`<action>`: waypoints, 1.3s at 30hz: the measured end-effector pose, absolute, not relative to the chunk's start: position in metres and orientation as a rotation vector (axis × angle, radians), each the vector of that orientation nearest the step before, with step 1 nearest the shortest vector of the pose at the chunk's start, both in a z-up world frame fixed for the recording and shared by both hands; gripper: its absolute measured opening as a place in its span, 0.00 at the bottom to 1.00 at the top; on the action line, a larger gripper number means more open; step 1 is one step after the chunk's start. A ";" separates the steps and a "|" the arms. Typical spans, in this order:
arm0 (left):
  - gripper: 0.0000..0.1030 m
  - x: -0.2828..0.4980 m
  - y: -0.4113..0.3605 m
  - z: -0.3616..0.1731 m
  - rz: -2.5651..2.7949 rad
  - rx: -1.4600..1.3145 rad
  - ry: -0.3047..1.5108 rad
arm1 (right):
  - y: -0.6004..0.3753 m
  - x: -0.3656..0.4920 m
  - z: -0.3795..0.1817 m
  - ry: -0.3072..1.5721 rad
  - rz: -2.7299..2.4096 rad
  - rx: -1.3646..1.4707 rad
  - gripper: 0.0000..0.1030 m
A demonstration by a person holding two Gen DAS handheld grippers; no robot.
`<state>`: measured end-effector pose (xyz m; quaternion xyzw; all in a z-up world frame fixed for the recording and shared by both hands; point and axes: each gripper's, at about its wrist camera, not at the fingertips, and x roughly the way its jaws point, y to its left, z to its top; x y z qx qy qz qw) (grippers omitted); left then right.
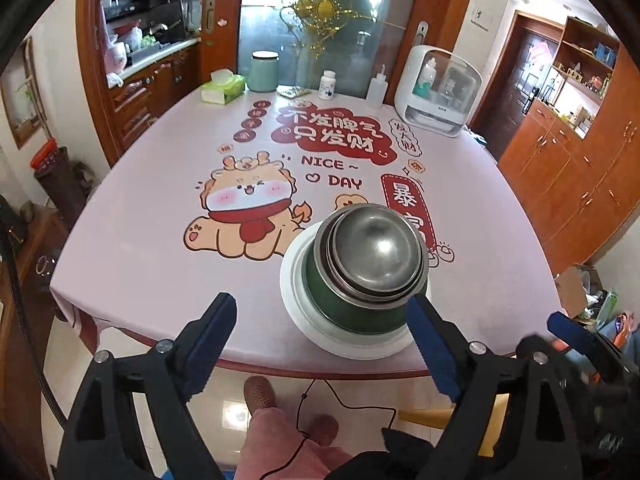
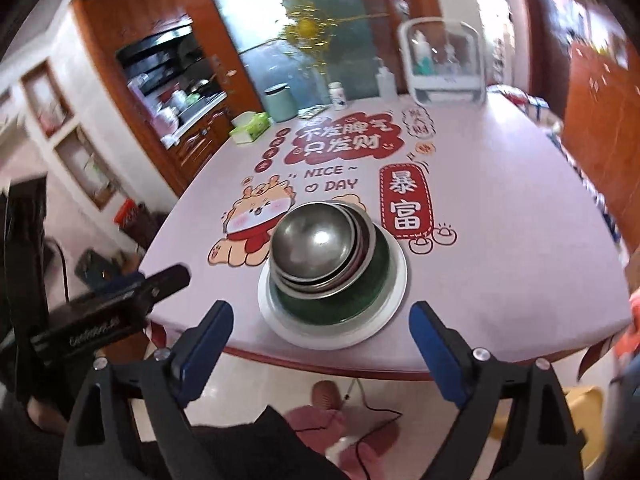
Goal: Organize plates and bowls
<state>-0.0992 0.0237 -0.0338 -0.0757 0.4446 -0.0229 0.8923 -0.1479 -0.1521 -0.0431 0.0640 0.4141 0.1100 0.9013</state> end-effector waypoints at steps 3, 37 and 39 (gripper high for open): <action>0.94 -0.107 0.016 -0.024 -0.024 -0.122 0.884 | -0.153 -0.160 -0.036 0.840 0.204 0.109 0.92; 0.99 -0.119 -0.008 0.000 0.091 -0.002 0.745 | -0.165 -0.157 -0.044 0.850 0.123 0.196 1.00; 0.99 -0.119 -0.007 0.000 0.093 -0.002 0.745 | -0.165 -0.156 -0.044 0.852 0.123 0.195 1.00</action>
